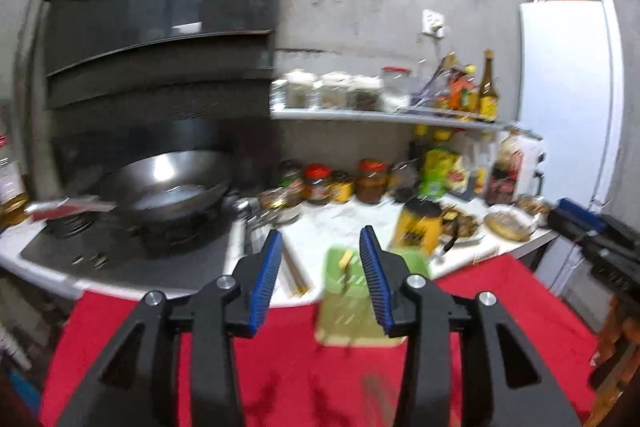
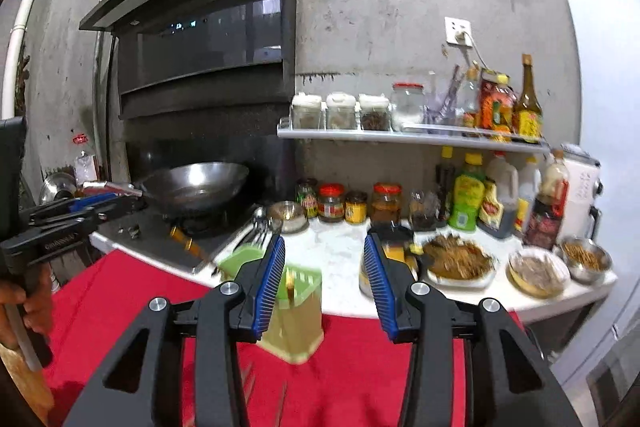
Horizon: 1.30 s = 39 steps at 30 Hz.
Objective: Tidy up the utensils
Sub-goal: 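Open both grippers to release the chopsticks into the green holder, then close the right gripper on another chopstick while the left gripper grasps one too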
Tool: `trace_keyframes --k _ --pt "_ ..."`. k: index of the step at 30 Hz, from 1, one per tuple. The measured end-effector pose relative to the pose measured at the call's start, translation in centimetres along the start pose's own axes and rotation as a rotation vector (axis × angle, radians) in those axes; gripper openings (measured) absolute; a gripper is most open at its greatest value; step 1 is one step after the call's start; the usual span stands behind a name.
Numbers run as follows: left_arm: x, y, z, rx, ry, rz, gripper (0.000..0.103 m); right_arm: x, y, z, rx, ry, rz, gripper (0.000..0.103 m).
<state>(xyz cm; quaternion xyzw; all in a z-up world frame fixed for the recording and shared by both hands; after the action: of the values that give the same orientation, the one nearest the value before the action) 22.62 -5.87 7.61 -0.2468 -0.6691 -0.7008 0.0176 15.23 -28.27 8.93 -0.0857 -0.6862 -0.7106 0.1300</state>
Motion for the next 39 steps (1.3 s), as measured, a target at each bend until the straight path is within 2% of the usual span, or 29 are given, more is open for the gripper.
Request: trace_keyframes --k 5,11,16,21,24,27,31,33,39 --pt "3.0 -7.2 1.8 -0.002 0.069 0.12 0.041 2.7 -5.7 -0.2 -0.013 0.001 0.095 0.043" --pt "4.5 -16.5 2.9 0.028 0.085 0.278 0.041 5.0 -14.5 0.4 -0.037 0.005 0.245 0.043" --pt "4.7 -22.5 2.9 0.079 0.061 0.399 0.041 5.3 -19.7 1.3 -0.033 -0.002 0.353 0.043" --pt "3.7 -25.1 1.9 0.09 0.022 0.467 0.041 4.3 -22.9 3.0 -0.034 0.027 0.428 0.043" --pt "3.1 -25.6 1.1 0.084 0.003 0.487 0.041 3.4 -23.6 4.0 -0.017 0.047 0.459 0.042" --pt "2.9 -25.6 -0.5 0.08 -0.064 0.499 0.041 2.6 -23.9 4.4 -0.012 0.061 0.477 0.042" --pt "3.0 -25.7 -3.8 0.052 -0.196 0.51 0.041 1.8 -24.3 4.7 -0.011 0.071 0.495 0.042" --pt "2.9 -25.9 -4.9 0.034 -0.225 0.518 0.041 1.6 -24.4 4.6 -0.014 0.075 0.501 0.042" --pt "1.8 -26.6 -6.5 -0.008 -0.236 0.546 0.041 1.1 -24.9 5.1 -0.012 0.103 0.513 0.027"
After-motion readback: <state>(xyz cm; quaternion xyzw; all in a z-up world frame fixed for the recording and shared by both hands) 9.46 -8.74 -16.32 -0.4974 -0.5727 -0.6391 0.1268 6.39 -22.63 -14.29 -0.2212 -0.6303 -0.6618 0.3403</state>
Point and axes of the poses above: each gripper's, at about its wrist camera, not at the fingertips, and x roughly against the way its jaws point, z to its left, y to its top, the point moved 9 cm from there along -x, roughly the way its jaws point, and after that the axes turned 1 degree about -x, right-handed, at the moved point
